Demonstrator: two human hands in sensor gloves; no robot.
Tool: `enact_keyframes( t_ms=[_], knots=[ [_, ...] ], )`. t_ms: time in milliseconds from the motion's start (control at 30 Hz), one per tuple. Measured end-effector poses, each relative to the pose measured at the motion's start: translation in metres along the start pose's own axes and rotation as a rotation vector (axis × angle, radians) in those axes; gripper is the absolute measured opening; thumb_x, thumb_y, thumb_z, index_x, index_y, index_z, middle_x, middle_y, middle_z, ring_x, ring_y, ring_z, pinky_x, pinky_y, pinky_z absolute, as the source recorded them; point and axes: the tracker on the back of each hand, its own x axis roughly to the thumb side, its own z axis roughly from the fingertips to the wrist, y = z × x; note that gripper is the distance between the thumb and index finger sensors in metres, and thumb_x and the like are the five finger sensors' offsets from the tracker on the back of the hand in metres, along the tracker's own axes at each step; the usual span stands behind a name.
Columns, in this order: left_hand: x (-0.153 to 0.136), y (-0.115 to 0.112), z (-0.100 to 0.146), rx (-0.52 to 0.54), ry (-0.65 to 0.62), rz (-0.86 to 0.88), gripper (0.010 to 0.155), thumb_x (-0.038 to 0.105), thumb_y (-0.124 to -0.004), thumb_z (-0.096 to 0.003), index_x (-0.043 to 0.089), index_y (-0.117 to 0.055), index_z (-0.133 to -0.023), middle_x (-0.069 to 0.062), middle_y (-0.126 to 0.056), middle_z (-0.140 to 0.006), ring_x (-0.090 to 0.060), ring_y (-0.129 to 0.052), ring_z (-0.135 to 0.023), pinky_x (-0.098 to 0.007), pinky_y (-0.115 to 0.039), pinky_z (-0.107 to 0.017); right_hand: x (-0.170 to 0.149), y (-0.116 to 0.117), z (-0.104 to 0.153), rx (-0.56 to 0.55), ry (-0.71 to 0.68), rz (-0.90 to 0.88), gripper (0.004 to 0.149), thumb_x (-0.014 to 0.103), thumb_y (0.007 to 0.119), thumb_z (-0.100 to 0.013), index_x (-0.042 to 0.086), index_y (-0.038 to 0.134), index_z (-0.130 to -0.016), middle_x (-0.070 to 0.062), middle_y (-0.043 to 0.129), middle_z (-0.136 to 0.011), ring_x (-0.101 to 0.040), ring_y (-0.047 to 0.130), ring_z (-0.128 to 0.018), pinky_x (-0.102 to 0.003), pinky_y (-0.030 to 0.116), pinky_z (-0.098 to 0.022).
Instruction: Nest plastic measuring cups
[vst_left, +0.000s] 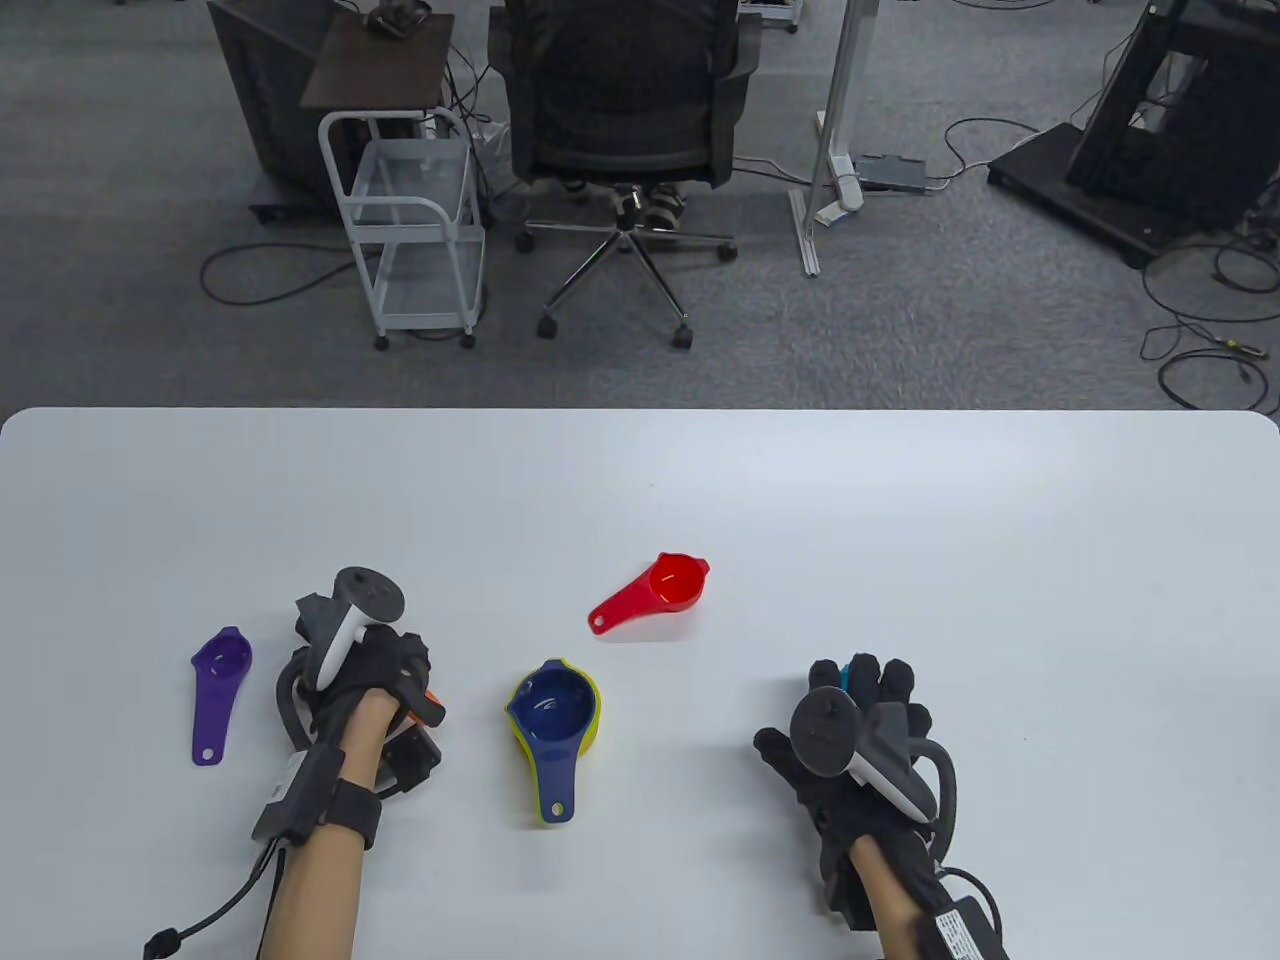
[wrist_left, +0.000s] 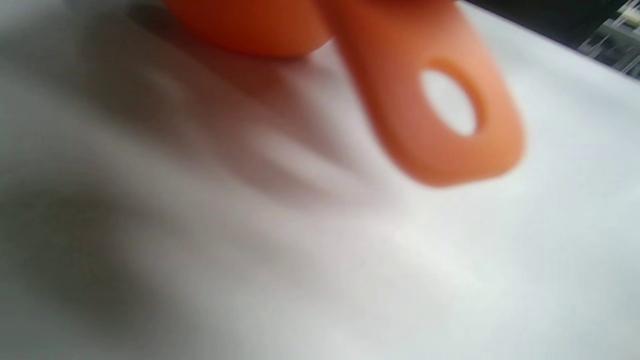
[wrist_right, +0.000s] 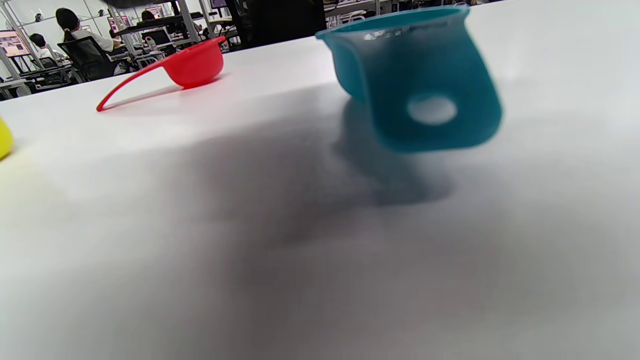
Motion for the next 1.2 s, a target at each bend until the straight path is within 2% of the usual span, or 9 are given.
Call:
enact_keyframes(
  t_ms=[167,300,433,533,700,800,1200],
  knots=[
    [0.01,-0.001,0.017,0.018,-0.207,0.08,0.084,0.037,-0.06,-0.0606,-0.005,-0.007,-0.111,-0.046,0.0,-0.108,-0.072,-0.018,-0.095,-0.078,-0.037,-0.063,0.001,0.0,-0.001,0.005,0.001,-0.001,0.093,0.06,0.05,-0.054,-0.002,0.019,-0.116,-0.048,0.004,-0.111,-0.07,-0.002,-0.089,-0.083,0.015,-0.06],
    [0.052,0.005,0.073,0.058,-0.488,0.052,0.083,0.037,-0.061,-0.0608,-0.004,-0.01,-0.112,-0.046,-0.002,-0.109,-0.071,-0.019,-0.095,-0.078,-0.036,-0.064,0.0,0.0,-0.001,-0.002,-0.005,0.003,0.093,0.06,0.05,-0.054,-0.003,0.02,-0.115,-0.048,0.004,-0.111,-0.07,-0.001,-0.088,-0.083,0.015,-0.06],
    [0.088,-0.008,0.12,0.082,-0.663,-0.057,0.081,0.037,-0.062,-0.0608,-0.001,-0.016,-0.115,-0.042,-0.007,-0.113,-0.07,-0.022,-0.098,-0.077,-0.037,-0.066,0.0,0.0,0.0,-0.011,-0.011,0.002,0.093,0.059,0.051,-0.055,-0.004,0.02,-0.115,-0.049,0.007,-0.111,-0.071,-0.001,-0.088,-0.083,0.016,-0.06],
    [0.102,-0.023,0.133,0.055,-0.708,-0.121,0.08,0.037,-0.062,-0.0609,0.001,-0.017,-0.115,-0.041,-0.007,-0.114,-0.069,-0.022,-0.099,-0.077,-0.036,-0.067,0.0,0.0,0.001,-0.019,-0.013,0.011,0.093,0.059,0.051,-0.055,-0.004,0.021,-0.115,-0.049,0.007,-0.11,-0.071,-0.001,-0.087,-0.083,0.017,-0.059],
    [0.108,-0.047,0.137,0.013,-0.74,-0.191,0.08,0.037,-0.062,-0.0608,0.001,-0.017,-0.115,-0.042,-0.007,-0.113,-0.069,-0.021,-0.098,-0.077,-0.034,-0.066,0.0,-0.002,0.002,-0.03,-0.021,-0.006,0.093,0.059,0.051,-0.055,-0.005,0.021,-0.115,-0.049,0.007,-0.11,-0.071,0.0,-0.087,-0.083,0.017,-0.059],
    [0.11,-0.053,0.135,0.027,-0.73,-0.227,0.079,0.037,-0.062,-0.0609,0.002,-0.017,-0.116,-0.042,-0.007,-0.114,-0.068,-0.02,-0.098,-0.076,-0.033,-0.067,0.0,-0.001,0.002,-0.028,-0.026,-0.002,0.093,0.059,0.051,-0.055,-0.005,0.021,-0.115,-0.049,0.007,-0.11,-0.071,0.001,-0.087,-0.083,0.017,-0.059],
    [0.112,-0.075,0.124,-0.029,-0.689,-0.298,0.079,0.04,-0.062,-0.0611,0.005,-0.018,-0.117,-0.04,-0.008,-0.115,-0.066,-0.018,-0.099,-0.075,-0.03,-0.068,-0.001,0.002,0.0,-0.002,-0.008,0.004,0.093,0.059,0.051,-0.055,-0.005,0.021,-0.115,-0.049,0.007,-0.11,-0.071,0.001,-0.088,-0.083,0.017,-0.06]
  ],
)
